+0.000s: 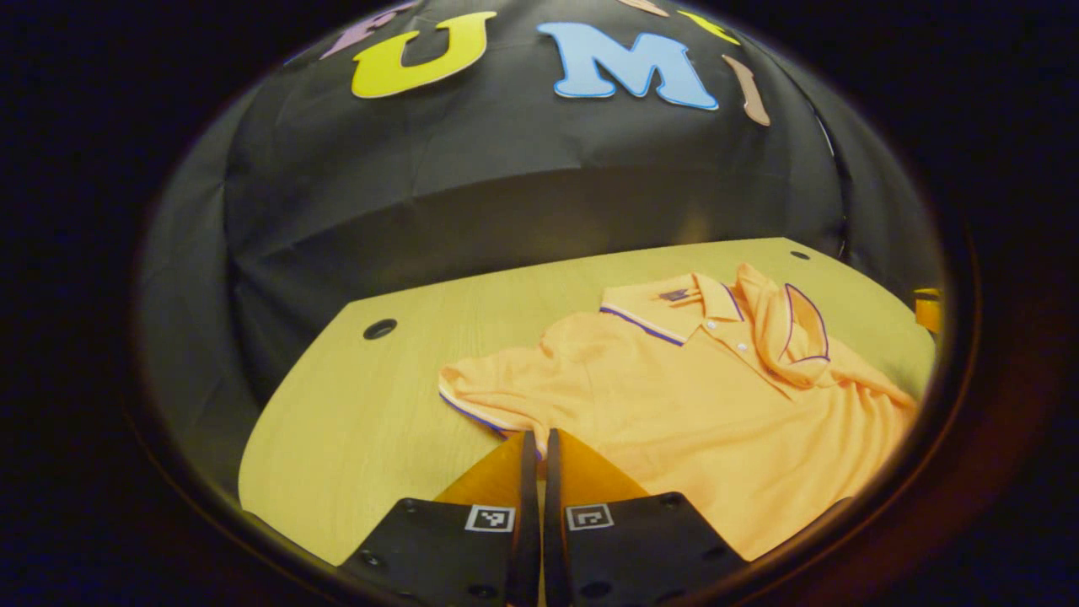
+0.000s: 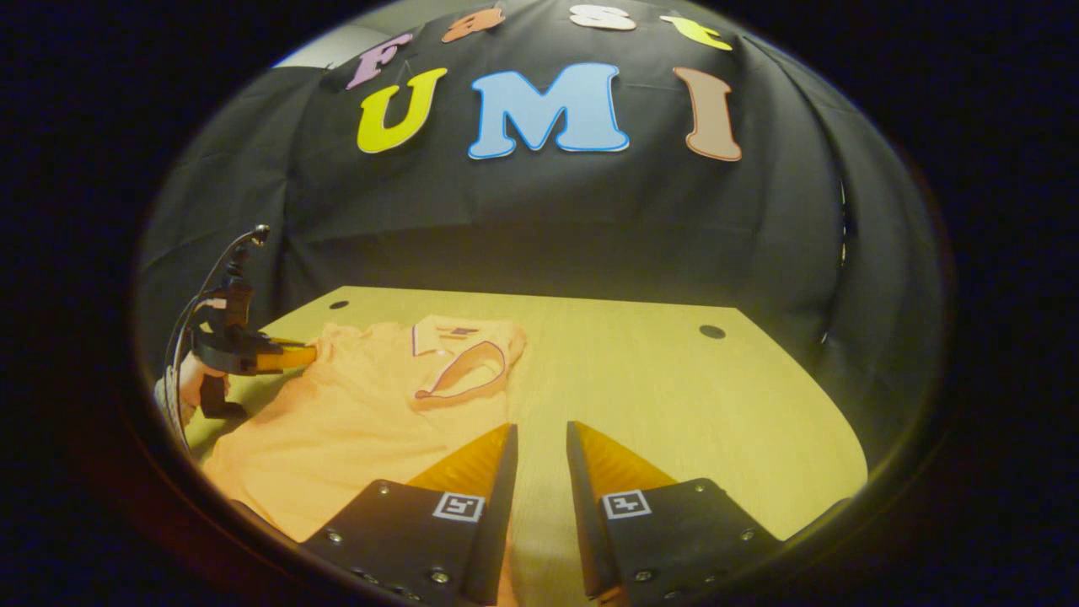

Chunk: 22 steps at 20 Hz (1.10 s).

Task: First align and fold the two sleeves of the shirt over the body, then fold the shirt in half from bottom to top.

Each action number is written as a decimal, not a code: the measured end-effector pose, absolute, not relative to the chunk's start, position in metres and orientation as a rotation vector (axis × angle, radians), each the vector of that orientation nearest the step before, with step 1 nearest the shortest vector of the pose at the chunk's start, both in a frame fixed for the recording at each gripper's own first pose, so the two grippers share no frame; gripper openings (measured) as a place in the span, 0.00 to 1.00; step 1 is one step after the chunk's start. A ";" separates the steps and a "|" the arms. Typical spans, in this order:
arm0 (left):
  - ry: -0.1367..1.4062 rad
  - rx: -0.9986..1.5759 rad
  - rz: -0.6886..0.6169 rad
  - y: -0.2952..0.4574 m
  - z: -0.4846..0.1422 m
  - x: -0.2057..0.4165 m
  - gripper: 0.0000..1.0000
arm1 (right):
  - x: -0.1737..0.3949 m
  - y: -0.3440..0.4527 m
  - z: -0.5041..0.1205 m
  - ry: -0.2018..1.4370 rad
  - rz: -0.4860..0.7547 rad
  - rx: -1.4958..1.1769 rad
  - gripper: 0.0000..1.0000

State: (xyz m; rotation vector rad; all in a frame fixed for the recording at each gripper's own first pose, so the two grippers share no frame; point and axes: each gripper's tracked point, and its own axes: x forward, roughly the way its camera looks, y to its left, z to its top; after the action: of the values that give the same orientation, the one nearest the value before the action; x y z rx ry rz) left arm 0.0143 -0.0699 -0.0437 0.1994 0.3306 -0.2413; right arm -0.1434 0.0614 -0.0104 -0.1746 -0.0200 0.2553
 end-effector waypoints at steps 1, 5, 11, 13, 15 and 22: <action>0.315 0.220 -0.245 -0.078 -0.034 0.014 0.08 | -0.143 0.059 -0.011 -0.019 0.248 -0.170 0.34; 0.237 0.339 -0.344 -0.145 -0.002 0.006 0.08 | -0.143 0.055 -0.015 -0.009 0.246 -0.137 0.36; 0.248 0.388 -0.486 -0.244 -0.011 -0.010 0.08 | -0.147 0.049 -0.022 0.001 0.236 -0.131 0.37; 0.273 0.371 -0.521 -0.264 -0.020 -0.018 0.08 | -0.146 0.046 -0.025 0.003 0.229 -0.118 0.37; 0.307 0.354 -0.544 -0.279 -0.033 -0.025 0.08 | -0.146 0.044 -0.028 0.013 0.227 -0.103 0.36; 0.387 0.236 -0.551 -0.290 -0.056 -0.030 0.09 | -0.145 0.043 -0.033 0.032 0.227 -0.097 0.36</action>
State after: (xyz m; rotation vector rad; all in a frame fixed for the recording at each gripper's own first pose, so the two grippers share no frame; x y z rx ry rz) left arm -0.0297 -0.2899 -0.0565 0.2358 0.3874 -0.5514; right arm -0.1453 0.0431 -0.0334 -0.0969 0.0317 0.2267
